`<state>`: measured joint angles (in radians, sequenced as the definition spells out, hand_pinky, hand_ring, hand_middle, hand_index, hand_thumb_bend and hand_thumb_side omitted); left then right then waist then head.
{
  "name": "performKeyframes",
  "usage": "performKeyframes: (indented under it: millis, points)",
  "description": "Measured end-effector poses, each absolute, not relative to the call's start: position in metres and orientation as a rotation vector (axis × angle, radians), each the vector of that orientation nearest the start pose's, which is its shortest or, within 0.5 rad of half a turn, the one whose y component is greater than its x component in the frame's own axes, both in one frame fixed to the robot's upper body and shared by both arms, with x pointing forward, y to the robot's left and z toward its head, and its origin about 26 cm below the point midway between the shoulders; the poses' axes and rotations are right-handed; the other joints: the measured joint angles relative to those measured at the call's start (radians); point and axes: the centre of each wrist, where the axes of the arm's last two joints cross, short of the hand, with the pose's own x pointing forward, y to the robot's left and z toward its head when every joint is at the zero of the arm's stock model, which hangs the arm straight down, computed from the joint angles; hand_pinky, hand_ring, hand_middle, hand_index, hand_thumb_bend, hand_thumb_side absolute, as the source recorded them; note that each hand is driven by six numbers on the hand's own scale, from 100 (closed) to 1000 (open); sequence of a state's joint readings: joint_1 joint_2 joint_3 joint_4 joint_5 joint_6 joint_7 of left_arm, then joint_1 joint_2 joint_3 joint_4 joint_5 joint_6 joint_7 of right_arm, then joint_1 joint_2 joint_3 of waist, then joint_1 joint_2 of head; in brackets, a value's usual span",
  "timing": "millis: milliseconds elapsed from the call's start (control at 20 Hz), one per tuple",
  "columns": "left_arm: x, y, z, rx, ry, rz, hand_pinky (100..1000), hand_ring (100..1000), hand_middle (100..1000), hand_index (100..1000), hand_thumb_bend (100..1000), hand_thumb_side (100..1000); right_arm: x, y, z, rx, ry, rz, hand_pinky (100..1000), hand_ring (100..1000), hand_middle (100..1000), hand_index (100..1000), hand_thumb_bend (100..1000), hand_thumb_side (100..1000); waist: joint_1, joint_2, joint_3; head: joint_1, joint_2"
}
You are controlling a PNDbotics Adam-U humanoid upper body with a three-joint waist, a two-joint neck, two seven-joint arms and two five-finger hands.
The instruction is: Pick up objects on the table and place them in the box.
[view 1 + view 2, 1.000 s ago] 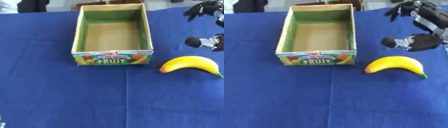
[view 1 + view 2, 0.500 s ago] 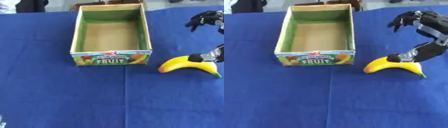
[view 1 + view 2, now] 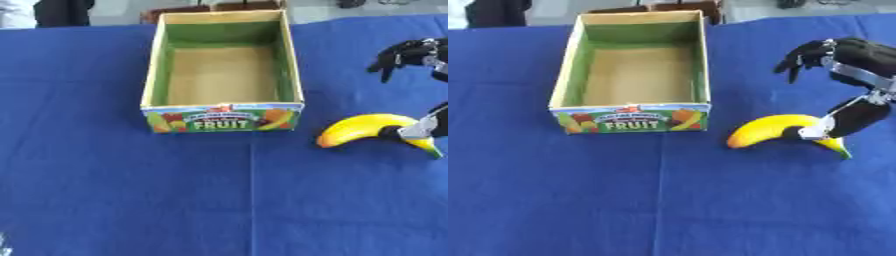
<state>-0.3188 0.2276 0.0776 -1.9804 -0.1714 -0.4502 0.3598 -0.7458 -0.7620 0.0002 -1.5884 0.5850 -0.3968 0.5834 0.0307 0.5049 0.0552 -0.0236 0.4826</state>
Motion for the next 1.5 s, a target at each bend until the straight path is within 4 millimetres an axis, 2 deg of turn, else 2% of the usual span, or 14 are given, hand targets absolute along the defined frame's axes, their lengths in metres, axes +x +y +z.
performKeyframes:
  millis: [250,450,600,800,1000,1200,1400,1500]
  points:
    - [0.3048,0.2629,0.1984,-0.484,3.437,-0.089,714,746,797,929,100,943,0.3702,-0.3366,0.3269,1.37,2.366,-2.371,745,897,594,842,447,375,0.0,0.0,0.0,0.0,0.0]
    - [0.3048,0.2629,0.1984,-0.484,3.437,-0.089,714,745,797,930,100,942,0.3709,-0.3372,0.3262,1.373,2.366,-2.387,757,913,624,855,408,358,0.0,0.0,0.0,0.0,0.0]
    - [0.3048,0.2629,0.1984,-0.484,3.437,-0.089,713,745,797,930,100,942,0.3712,-0.3374,0.3258,1.372,2.359,-2.405,776,931,675,880,411,348,0.0,0.0,0.0,-0.001,0.0]
    - [0.3048,0.2629,0.1984,-0.484,3.437,-0.089,713,745,793,929,100,942,0.3712,-0.3374,0.3255,1.365,2.341,-2.438,785,941,685,883,446,344,0.0,0.0,0.0,-0.001,0.0]
    - [0.3048,0.2629,0.1984,-0.484,3.437,-0.089,713,745,792,929,100,942,0.3716,-0.3382,0.3242,1.367,2.325,-2.462,797,949,693,898,314,364,0.0,0.0,-0.001,-0.001,0.0]
    - [0.3048,0.2629,0.1984,-0.484,3.437,-0.089,713,745,789,929,100,939,0.3724,-0.3386,0.3212,1.34,2.313,-2.491,811,963,698,912,281,360,0.0,0.0,-0.001,-0.001,0.0]
    - [0.3048,0.2629,0.1984,-0.484,3.438,-0.088,713,745,787,929,100,930,0.3722,-0.3394,0.3213,1.31,2.306,-2.518,821,971,705,910,170,366,0.0,0.0,-0.003,-0.001,0.0]
    - [0.3048,0.2629,0.1984,-0.485,3.439,-0.089,713,744,786,929,100,929,0.3718,-0.3406,0.3213,1.301,2.301,-2.532,827,975,706,912,153,367,0.0,0.0,-0.003,-0.001,0.0]
